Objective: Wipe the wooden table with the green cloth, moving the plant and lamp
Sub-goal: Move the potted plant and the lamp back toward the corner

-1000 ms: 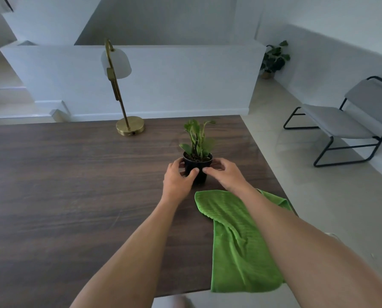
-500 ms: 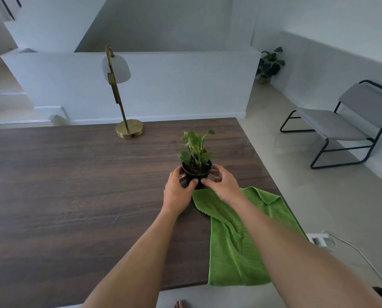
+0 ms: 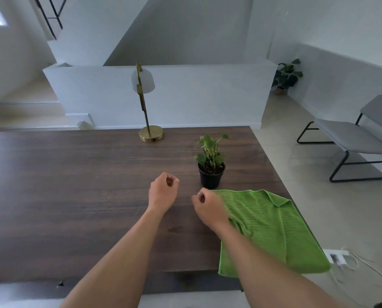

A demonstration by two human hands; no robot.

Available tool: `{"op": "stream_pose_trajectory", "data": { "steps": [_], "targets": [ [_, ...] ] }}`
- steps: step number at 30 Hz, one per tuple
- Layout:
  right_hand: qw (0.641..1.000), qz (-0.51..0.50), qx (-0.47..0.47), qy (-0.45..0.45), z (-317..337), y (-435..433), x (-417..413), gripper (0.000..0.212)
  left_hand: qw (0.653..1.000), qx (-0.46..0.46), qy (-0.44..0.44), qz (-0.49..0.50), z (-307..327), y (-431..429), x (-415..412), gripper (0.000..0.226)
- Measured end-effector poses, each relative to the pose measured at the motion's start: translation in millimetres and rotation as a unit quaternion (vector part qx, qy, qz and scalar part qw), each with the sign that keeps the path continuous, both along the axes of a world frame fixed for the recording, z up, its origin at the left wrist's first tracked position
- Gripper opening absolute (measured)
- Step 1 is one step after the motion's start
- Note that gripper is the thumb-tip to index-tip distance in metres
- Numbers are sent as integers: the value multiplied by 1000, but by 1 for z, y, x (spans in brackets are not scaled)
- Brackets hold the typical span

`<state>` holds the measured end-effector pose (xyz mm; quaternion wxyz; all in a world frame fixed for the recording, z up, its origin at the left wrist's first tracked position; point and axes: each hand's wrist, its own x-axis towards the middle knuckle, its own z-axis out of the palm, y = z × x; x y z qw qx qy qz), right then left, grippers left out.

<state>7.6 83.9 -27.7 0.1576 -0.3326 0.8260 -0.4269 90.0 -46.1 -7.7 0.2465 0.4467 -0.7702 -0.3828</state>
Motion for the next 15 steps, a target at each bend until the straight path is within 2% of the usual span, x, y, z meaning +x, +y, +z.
{"op": "stream_pose_trajectory", "data": {
  "steps": [6, 10, 15],
  "targets": [
    [999, 48, -2, -2, 26, -63, 8, 25, 999, -20, -2, 47, 19, -46, 30, 6],
    [998, 62, -7, -29, 31, -117, 1, 13, 998, 7, 4, 64, 21, -85, 37, 4],
    [998, 42, -11, -35, 31, -191, -23, 15, 997, 27, 10, 66, 6, -145, 27, 30]
  ]
}}
